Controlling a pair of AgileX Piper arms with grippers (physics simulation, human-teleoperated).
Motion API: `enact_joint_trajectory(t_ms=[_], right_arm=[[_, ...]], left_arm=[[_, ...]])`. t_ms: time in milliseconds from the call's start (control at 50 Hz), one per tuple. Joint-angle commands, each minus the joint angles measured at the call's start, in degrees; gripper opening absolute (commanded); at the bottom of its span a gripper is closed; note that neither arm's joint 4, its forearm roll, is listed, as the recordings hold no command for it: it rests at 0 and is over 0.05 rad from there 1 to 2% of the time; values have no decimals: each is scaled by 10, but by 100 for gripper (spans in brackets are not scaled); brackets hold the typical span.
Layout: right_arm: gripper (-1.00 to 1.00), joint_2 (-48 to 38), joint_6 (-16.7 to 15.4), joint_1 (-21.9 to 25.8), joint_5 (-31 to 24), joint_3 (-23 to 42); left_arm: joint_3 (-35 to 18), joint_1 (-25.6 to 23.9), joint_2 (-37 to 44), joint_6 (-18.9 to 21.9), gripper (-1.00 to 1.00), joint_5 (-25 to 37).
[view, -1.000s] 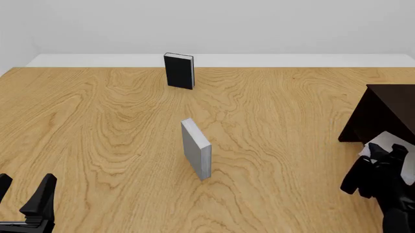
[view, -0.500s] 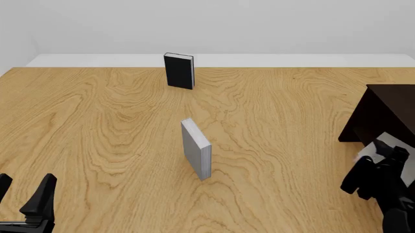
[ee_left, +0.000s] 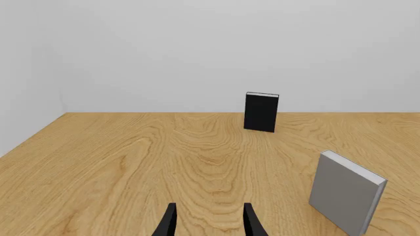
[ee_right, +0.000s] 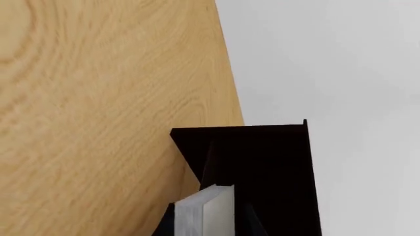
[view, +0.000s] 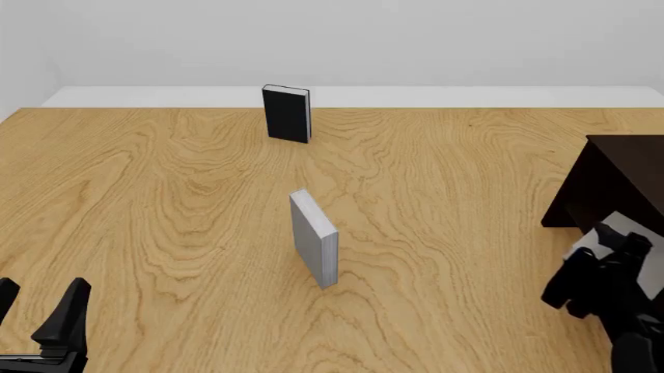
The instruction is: Pick up the book on the right and place it on the cabinet shelf.
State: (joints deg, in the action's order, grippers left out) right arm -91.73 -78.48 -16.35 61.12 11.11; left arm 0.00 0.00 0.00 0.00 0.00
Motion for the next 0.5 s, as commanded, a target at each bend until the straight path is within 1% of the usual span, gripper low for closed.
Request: enact_joint_trajectory(t_ms=[20, 220, 500], right_arm=[[100, -9, 9, 20, 1, 4], [100, -40, 24, 32, 6, 12], [100, -30, 20, 45, -17, 28]], left_arm=[[0, 0, 0, 0, 100, 0], [0, 0, 0, 0, 100, 0], [0, 0, 0, 0, 100, 0]])
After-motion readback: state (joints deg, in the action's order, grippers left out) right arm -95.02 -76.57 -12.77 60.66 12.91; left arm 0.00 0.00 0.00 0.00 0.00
